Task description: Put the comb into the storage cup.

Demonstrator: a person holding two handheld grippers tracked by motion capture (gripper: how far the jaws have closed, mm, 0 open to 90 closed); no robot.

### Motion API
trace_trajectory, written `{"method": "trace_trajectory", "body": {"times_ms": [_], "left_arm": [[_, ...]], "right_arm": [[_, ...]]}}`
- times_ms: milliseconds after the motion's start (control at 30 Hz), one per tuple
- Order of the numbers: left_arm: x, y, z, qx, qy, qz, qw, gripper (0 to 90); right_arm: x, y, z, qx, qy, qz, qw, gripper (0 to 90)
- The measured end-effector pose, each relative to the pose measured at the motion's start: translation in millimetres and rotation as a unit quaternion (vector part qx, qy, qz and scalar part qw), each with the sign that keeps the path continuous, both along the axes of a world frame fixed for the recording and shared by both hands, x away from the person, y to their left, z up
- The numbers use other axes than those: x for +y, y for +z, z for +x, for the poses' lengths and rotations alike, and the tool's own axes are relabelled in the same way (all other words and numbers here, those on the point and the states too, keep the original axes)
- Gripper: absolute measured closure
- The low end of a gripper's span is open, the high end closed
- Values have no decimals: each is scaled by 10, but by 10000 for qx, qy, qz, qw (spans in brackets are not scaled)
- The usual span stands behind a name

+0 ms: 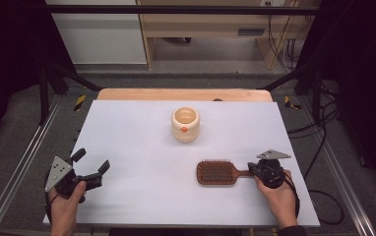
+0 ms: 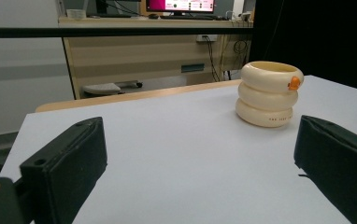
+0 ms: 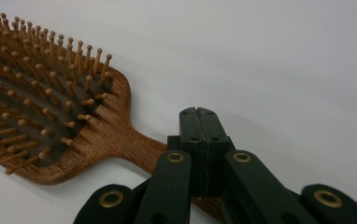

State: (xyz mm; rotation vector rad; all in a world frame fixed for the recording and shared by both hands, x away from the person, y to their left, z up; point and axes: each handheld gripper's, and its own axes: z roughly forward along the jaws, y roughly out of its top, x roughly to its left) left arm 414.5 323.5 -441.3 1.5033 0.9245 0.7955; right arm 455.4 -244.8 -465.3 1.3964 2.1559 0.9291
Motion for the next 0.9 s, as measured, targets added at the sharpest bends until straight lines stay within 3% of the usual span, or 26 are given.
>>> {"method": "trace_trajectory", "body": {"times_ms": [300, 900], "left_arm": [[-1, 0, 0, 5, 0, 4, 10000, 24], [18, 4, -4, -7, 22, -9, 10000, 25]], "right_arm": [[16, -14, -13, 84, 92, 2, 9999, 900], [143, -1, -227, 382, 450, -4, 9983, 900]]}}
